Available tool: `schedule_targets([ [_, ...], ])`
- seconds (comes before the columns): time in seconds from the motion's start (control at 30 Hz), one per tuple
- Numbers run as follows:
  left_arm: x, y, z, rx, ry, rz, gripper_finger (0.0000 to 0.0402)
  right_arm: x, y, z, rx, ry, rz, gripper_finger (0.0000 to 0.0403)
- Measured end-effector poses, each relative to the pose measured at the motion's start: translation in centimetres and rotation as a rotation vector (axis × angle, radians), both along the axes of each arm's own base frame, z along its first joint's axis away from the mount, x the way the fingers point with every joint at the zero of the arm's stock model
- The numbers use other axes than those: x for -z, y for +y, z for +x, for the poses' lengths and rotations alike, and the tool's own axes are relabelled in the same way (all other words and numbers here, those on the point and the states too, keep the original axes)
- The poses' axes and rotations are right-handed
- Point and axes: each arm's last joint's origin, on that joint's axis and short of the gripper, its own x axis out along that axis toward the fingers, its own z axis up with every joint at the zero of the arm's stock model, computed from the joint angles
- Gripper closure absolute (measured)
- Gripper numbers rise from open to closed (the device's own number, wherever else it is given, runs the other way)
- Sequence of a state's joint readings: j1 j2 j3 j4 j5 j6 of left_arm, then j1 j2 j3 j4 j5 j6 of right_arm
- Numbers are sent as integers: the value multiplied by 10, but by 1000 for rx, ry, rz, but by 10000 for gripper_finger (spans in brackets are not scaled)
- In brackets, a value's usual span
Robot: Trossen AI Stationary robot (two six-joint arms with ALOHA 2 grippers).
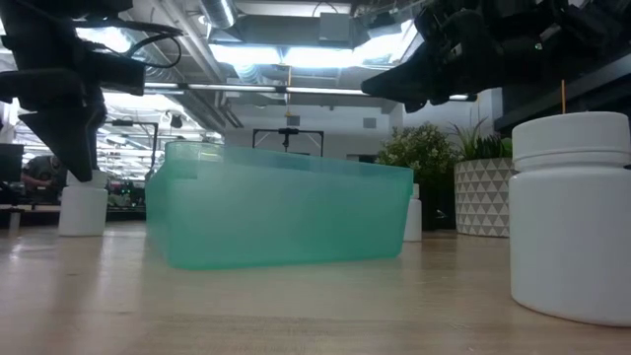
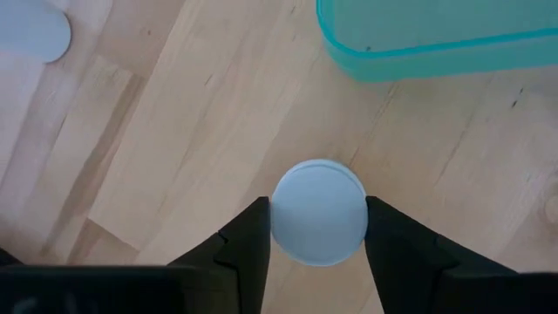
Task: Pick and place pill bottles into a basket
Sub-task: Put the white medicine bottle into the green bin
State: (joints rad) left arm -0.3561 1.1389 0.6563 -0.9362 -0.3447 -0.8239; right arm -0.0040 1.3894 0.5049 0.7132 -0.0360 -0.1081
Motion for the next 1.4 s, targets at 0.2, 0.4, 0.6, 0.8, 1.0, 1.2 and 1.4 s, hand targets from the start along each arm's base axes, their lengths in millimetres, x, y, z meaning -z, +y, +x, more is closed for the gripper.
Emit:
schedule_targets([
  [0.2, 0, -1, 0, 4, 1, 0, 251, 0, 0, 0, 0, 0, 0, 391],
  [0.4, 0, -3, -1, 33, 7, -6, 251, 0, 0, 0, 0, 0, -1, 391],
  [0.6, -18, -6, 2, 95, -43, -33, 251, 0, 0, 0, 0, 0, -1, 391],
  [0.8, -46, -7, 4, 149, -113, -40, 251, 0, 0, 0, 0, 0, -1, 391],
  [1.0, -65, -4, -2, 141, -86, -26, 251, 0, 0, 0, 0, 0, -1, 391],
  [1.2, -75, -3, -3, 152, -87, -8, 251, 0, 0, 0, 0, 0, -1, 391],
  [1.4, -83, -4, -1, 202, -103, 2, 251, 0, 0, 0, 0, 0, -2, 391],
])
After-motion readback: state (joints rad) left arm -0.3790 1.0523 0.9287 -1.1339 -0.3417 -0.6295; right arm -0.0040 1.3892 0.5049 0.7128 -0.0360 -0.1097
